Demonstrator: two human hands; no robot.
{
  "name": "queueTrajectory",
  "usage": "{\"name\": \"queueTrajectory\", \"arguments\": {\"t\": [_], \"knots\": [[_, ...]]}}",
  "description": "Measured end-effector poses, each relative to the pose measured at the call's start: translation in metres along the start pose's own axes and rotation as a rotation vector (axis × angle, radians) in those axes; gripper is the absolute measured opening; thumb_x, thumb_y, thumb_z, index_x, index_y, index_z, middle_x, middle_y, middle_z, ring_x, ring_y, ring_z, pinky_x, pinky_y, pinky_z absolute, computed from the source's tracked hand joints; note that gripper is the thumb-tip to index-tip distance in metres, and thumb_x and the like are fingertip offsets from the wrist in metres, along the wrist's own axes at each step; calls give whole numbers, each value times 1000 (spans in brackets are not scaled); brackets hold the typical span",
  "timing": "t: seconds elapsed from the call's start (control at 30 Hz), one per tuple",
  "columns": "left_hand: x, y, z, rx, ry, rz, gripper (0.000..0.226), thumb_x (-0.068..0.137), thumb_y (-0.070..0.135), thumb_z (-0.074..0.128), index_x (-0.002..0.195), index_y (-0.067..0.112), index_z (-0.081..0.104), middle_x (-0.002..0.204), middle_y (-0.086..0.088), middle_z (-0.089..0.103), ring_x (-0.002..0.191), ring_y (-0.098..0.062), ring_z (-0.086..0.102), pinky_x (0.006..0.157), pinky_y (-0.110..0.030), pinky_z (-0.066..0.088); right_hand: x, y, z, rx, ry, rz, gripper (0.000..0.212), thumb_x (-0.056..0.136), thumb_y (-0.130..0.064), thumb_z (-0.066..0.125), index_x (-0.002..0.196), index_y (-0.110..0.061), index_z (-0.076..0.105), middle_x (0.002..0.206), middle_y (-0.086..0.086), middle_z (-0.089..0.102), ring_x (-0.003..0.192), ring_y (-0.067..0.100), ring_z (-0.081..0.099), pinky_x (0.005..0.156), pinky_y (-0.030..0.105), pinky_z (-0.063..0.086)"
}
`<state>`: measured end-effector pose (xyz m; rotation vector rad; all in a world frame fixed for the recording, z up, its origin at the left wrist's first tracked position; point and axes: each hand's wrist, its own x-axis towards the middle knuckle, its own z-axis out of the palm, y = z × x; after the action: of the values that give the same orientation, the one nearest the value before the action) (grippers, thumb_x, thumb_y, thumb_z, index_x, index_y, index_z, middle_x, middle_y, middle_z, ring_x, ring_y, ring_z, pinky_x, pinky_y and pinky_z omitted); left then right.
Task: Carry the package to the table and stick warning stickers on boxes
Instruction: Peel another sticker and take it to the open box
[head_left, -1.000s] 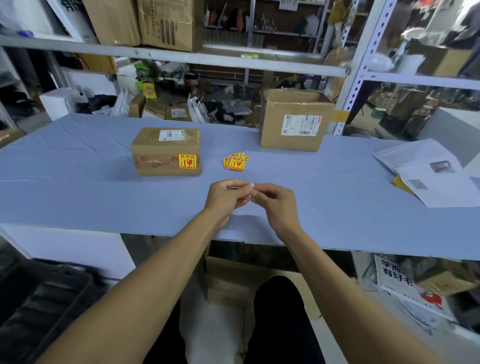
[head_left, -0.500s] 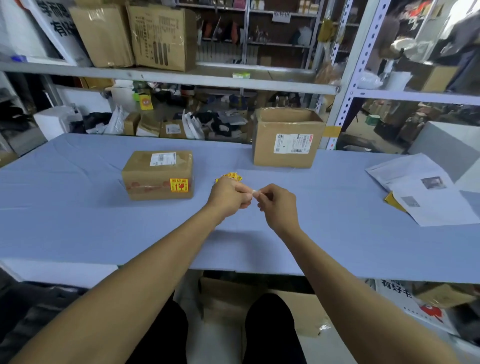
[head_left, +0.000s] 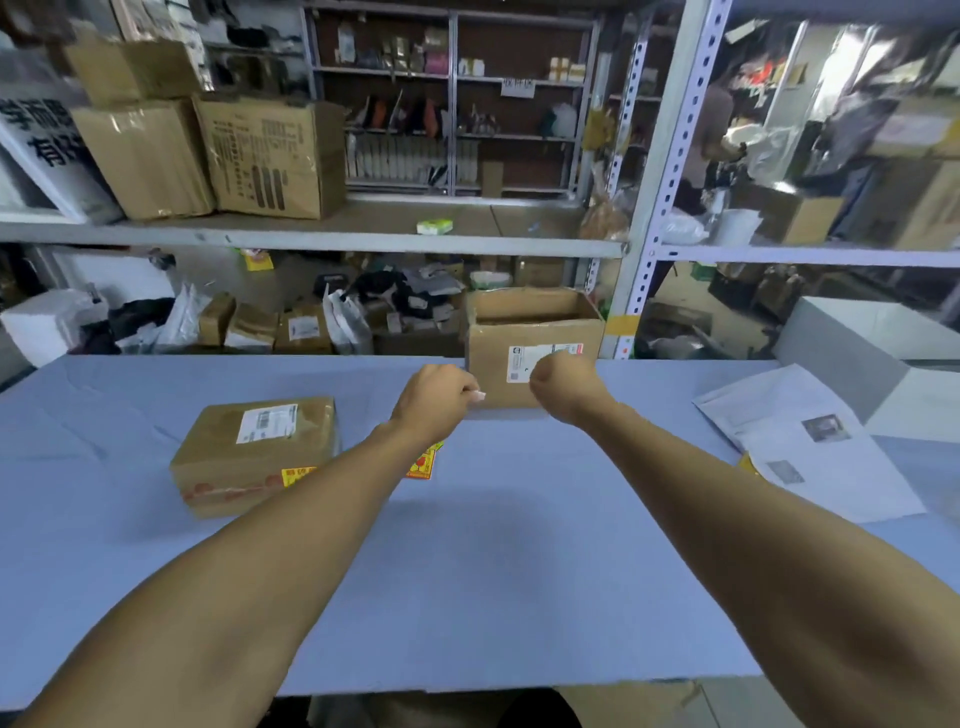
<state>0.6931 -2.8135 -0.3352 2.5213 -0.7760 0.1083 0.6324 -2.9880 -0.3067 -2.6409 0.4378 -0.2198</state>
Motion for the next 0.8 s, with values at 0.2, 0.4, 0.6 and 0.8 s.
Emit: {"name": "queueTrajectory", "arguments": {"t": [0.2,0.4,0.6,0.8], "knots": [[83,24,-20,38,47,-50,16,85,30,69,71,24,74,91,-6,75,87,-30,69,77,-40,58,61,10,-14,-164,83,-98,32,84,-7,45,55,-19,43,67,5,53,66,27,50,54,29,35],[165,32,-22,85,121,-100,12,84,29,73,93,21,77,103,-9,72,97,-31,66,84,-42,57,119,13,-21,-182,150,-87,36,88,-9,44,53,-17,41,56,1,47,50,18,46,44,25,33],[196,9,-12,167,2,-30,32,89,32,67,120,22,67,120,-10,68,110,-32,63,88,-41,53,155,4,-14,-267,141,-157,13,89,-11,46,80,-16,53,69,2,51,59,21,50,55,26,36],[144,-26,-29,240,-102,2,39,84,40,71,116,20,67,122,-8,65,119,-32,53,94,-44,51,135,-17,22,-226,126,-167,23,89,-14,45,82,-6,65,84,16,67,72,34,56,61,32,40]]}}
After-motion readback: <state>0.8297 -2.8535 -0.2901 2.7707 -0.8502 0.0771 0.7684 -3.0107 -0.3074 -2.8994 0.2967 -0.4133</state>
